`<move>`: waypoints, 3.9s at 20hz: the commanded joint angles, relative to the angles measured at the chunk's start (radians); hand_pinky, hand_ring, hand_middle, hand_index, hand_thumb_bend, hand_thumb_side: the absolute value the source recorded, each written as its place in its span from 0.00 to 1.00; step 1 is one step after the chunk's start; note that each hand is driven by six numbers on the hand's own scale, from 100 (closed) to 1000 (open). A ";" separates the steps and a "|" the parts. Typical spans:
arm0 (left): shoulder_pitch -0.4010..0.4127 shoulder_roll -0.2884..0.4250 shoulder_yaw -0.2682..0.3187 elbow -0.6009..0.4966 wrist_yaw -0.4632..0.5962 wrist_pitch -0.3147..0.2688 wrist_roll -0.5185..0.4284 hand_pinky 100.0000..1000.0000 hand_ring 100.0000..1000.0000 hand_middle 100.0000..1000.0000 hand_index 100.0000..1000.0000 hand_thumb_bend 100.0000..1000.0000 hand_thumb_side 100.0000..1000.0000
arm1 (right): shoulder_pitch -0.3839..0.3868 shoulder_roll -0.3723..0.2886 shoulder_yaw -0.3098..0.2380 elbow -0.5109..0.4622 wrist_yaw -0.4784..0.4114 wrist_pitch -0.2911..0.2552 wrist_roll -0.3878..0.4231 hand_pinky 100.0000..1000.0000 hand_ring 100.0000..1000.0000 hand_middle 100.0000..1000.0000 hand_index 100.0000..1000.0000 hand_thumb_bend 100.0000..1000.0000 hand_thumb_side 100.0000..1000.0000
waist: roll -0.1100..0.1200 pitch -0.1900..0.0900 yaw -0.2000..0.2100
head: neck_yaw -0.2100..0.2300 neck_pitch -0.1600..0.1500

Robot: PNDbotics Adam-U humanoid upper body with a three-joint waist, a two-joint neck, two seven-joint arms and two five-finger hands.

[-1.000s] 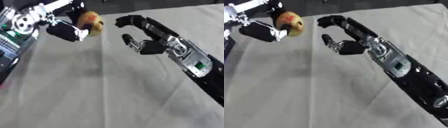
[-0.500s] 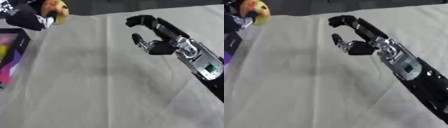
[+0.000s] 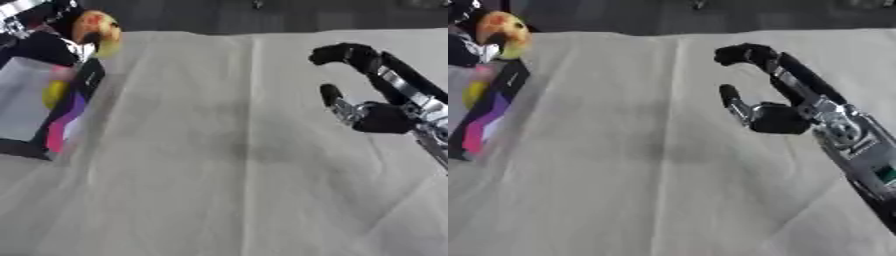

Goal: Pick up the objects with one hand, pass them to the other hand, and then place them into the box on the other side of the table.

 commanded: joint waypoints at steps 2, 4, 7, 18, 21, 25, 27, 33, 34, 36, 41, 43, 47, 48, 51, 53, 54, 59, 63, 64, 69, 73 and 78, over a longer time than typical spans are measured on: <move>0.008 0.064 0.053 0.031 -0.012 -0.010 0.042 0.71 0.41 0.27 0.31 0.00 0.00 | -0.004 -0.027 -0.020 -0.033 0.013 -0.007 -0.018 0.94 0.83 0.78 0.88 0.00 0.46 | -0.016 0.002 -0.006 | 0.043 -0.030; 0.011 0.066 0.058 0.044 -0.017 -0.018 0.050 0.71 0.41 0.27 0.31 0.00 0.00 | -0.002 -0.027 -0.021 -0.037 0.013 -0.006 -0.021 0.94 0.83 0.78 0.88 0.00 0.46 | -0.017 0.003 -0.007 | 0.048 -0.033; 0.012 0.066 0.059 0.051 -0.018 -0.023 0.054 0.71 0.41 0.27 0.31 0.00 0.00 | -0.002 -0.027 -0.021 -0.039 0.013 -0.005 -0.022 0.94 0.83 0.78 0.88 0.00 0.46 | -0.018 0.004 -0.008 | 0.050 -0.034; 0.068 0.087 0.135 0.259 -0.116 -0.043 0.167 0.72 0.44 0.30 0.34 0.00 0.00 | 0.031 0.002 -0.042 -0.100 0.027 -0.015 -0.050 0.94 0.83 0.78 0.87 0.00 0.43 | -0.055 0.037 -0.040 | 0.110 -0.045; 0.065 0.081 0.138 0.290 -0.143 -0.056 0.180 0.72 0.45 0.30 0.34 0.00 0.00 | 0.034 0.007 -0.048 -0.106 0.025 -0.010 -0.058 0.94 0.82 0.78 0.87 0.00 0.43 | -0.060 0.044 -0.047 | 0.113 -0.043; 0.063 0.076 0.157 0.332 -0.175 -0.055 0.202 0.72 0.44 0.30 0.34 0.01 0.00 | 0.037 0.011 -0.055 -0.114 0.019 -0.007 -0.066 0.94 0.82 0.77 0.87 0.00 0.43 | -0.063 0.051 -0.053 | 0.114 -0.043; 0.064 0.075 0.167 0.354 -0.177 -0.054 0.211 0.72 0.45 0.31 0.36 0.02 0.00 | 0.039 0.011 -0.059 -0.119 0.015 -0.005 -0.070 0.94 0.82 0.77 0.87 0.00 0.43 | -0.064 0.053 -0.054 | 0.115 -0.043; 0.061 0.066 0.169 0.403 -0.219 -0.082 0.218 0.74 0.52 0.41 0.49 0.23 0.00 | 0.039 0.012 -0.064 -0.133 0.004 0.000 -0.076 0.94 0.82 0.77 0.86 0.00 0.42 | -0.067 0.057 -0.059 | 0.120 -0.044; 0.060 0.065 0.169 0.407 -0.233 -0.088 0.218 0.76 0.56 0.46 0.56 0.27 0.00 | 0.040 0.012 -0.065 -0.135 0.003 0.000 -0.077 0.94 0.82 0.77 0.86 0.00 0.42 | -0.067 0.056 -0.059 | 0.121 -0.044; 0.060 0.064 0.169 0.415 -0.262 -0.097 0.213 0.79 0.65 0.54 0.64 0.32 0.00 | 0.042 0.010 -0.067 -0.137 -0.001 0.002 -0.079 0.94 0.82 0.77 0.86 0.00 0.42 | -0.066 0.055 -0.059 | 0.123 -0.044; 0.064 0.067 0.175 0.441 -0.344 -0.085 0.207 0.87 0.79 0.71 0.81 0.69 0.89 | 0.049 0.006 -0.072 -0.140 -0.010 0.007 -0.082 0.94 0.82 0.77 0.86 0.00 0.41 | -0.060 0.047 -0.061 | 0.122 -0.035; 0.067 0.066 0.178 0.449 -0.378 -0.063 0.218 0.87 0.79 0.71 0.82 0.76 0.85 | 0.052 0.003 -0.074 -0.142 -0.016 0.008 -0.083 0.94 0.82 0.77 0.86 0.00 0.41 | -0.058 0.043 -0.062 | 0.121 -0.034; 0.071 0.061 0.189 0.452 -0.409 -0.043 0.213 0.86 0.78 0.70 0.82 0.77 0.79 | 0.055 -0.002 -0.078 -0.146 -0.027 0.010 -0.085 0.94 0.82 0.77 0.86 0.00 0.41 | -0.052 0.037 -0.062 | 0.113 -0.037; 0.072 0.060 0.193 0.451 -0.408 -0.040 0.213 0.86 0.78 0.70 0.82 0.76 0.79 | 0.057 -0.003 -0.079 -0.146 -0.030 0.011 -0.086 0.94 0.82 0.77 0.86 0.00 0.41 | -0.051 0.035 -0.062 | 0.110 -0.037; 0.068 0.056 0.212 0.436 -0.385 -0.032 0.225 0.85 0.76 0.72 0.74 0.27 0.52 | 0.064 -0.006 -0.086 -0.147 -0.039 0.011 -0.092 0.94 0.82 0.78 0.86 0.00 0.40 | -0.049 0.028 -0.060 | 0.095 -0.036; 0.048 0.042 0.248 0.401 -0.361 -0.031 0.248 0.83 0.74 0.75 0.72 0.00 0.34 | 0.078 -0.022 -0.099 -0.148 -0.049 -0.003 -0.100 0.94 0.82 0.80 0.87 0.00 0.35 | -0.050 0.022 -0.053 | 0.067 -0.032; 0.041 0.032 0.269 0.379 -0.347 -0.033 0.261 0.83 0.73 0.75 0.72 0.00 0.38 | 0.088 -0.035 -0.110 -0.148 -0.051 -0.015 -0.104 0.94 0.83 0.81 0.86 0.00 0.32 | -0.052 0.019 -0.051 | 0.050 -0.026; 0.048 -0.020 0.356 0.266 -0.277 -0.064 0.331 0.78 0.65 0.67 0.73 0.00 0.62 | 0.150 -0.083 -0.193 -0.148 -0.095 -0.042 -0.156 0.95 0.85 0.83 0.88 0.00 0.28 | -0.052 0.003 -0.051 | -0.018 -0.008; 0.097 -0.074 0.361 0.172 -0.219 -0.107 0.389 0.77 0.64 0.65 0.76 0.00 0.68 | 0.199 -0.090 -0.244 -0.148 -0.145 -0.015 -0.182 0.96 0.86 0.84 0.89 0.00 0.40 | -0.048 -0.011 -0.059 | -0.059 0.010; 0.113 -0.094 0.367 0.149 -0.205 -0.121 0.403 0.77 0.64 0.65 0.75 0.00 0.69 | 0.210 -0.088 -0.258 -0.148 -0.159 -0.007 -0.189 0.96 0.86 0.84 0.89 0.00 0.41 | -0.047 -0.015 -0.060 | -0.068 0.014; 0.186 -0.194 0.391 0.035 -0.135 -0.176 0.470 0.77 0.64 0.65 0.77 0.00 0.77 | 0.271 -0.060 -0.311 -0.148 -0.229 0.042 -0.228 0.94 0.82 0.79 0.87 0.00 0.46 | -0.041 -0.030 -0.068 | -0.091 0.022; 0.236 -0.283 0.405 -0.055 -0.079 -0.189 0.515 0.78 0.65 0.65 0.78 0.04 0.76 | 0.323 -0.013 -0.345 -0.146 -0.285 0.097 -0.231 0.95 0.82 0.78 0.85 0.00 0.48 | -0.041 -0.036 -0.074 | -0.096 0.023; 0.281 -0.339 0.394 -0.090 -0.003 -0.222 0.560 0.76 0.65 0.67 0.79 0.08 0.79 | 0.365 0.036 -0.425 -0.144 -0.361 0.167 -0.249 0.95 0.82 0.78 0.83 0.00 0.54 | -0.041 -0.042 -0.080 | -0.090 0.025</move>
